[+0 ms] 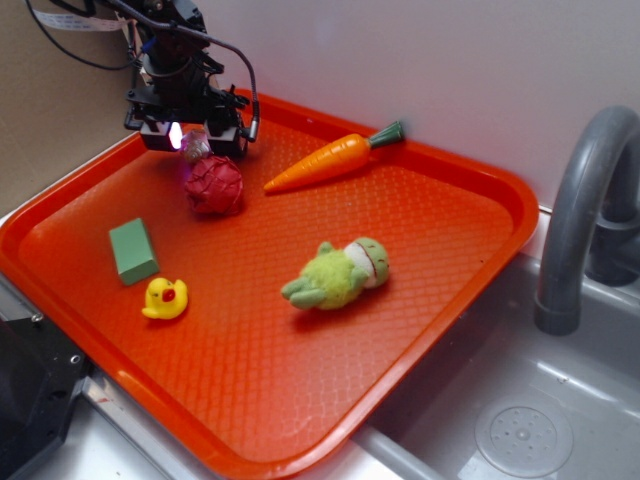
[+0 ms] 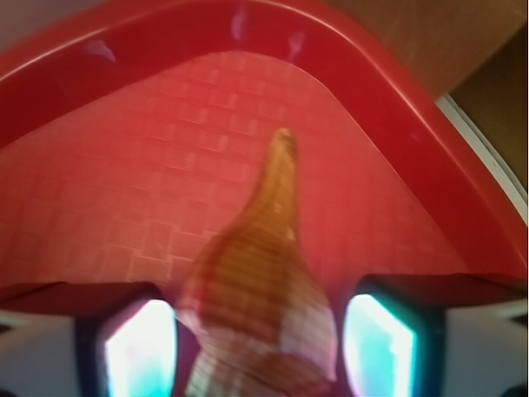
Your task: Grab the shell.
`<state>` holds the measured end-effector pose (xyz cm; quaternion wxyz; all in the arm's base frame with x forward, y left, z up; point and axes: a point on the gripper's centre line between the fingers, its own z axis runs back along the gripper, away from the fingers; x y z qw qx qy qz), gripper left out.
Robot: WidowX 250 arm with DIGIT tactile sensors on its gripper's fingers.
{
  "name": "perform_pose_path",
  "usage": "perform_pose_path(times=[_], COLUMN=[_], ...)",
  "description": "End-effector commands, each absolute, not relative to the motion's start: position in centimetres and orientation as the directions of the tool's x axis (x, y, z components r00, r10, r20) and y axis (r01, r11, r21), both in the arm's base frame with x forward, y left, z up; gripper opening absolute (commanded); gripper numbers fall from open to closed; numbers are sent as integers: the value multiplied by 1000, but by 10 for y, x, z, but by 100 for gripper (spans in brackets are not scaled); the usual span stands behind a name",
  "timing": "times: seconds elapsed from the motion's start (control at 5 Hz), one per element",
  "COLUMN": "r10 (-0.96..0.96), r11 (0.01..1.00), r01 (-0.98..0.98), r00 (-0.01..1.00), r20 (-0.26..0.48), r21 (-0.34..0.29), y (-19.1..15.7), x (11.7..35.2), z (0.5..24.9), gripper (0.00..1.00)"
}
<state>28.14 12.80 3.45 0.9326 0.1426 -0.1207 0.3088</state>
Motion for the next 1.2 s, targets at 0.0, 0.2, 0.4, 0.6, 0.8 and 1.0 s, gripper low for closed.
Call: perform_pose_path(times=[0.0, 0.2, 0.4, 0.6, 0.8, 1.0], r10=[385, 187, 25, -132, -194, -126], r11=[875, 952, 986, 984, 978, 992], r01=[-447, -218, -42, 125, 189, 121], r00=[876, 970, 994, 990, 980, 980], r20=[290, 155, 108, 45, 52, 153], r21=[187, 214, 161, 129, 84, 39], y=[117, 82, 46, 14, -10, -7], x=[274, 260, 241, 218, 198, 210], z=[79, 120, 152, 172, 204, 240], gripper=[0, 0, 0, 0, 0, 0])
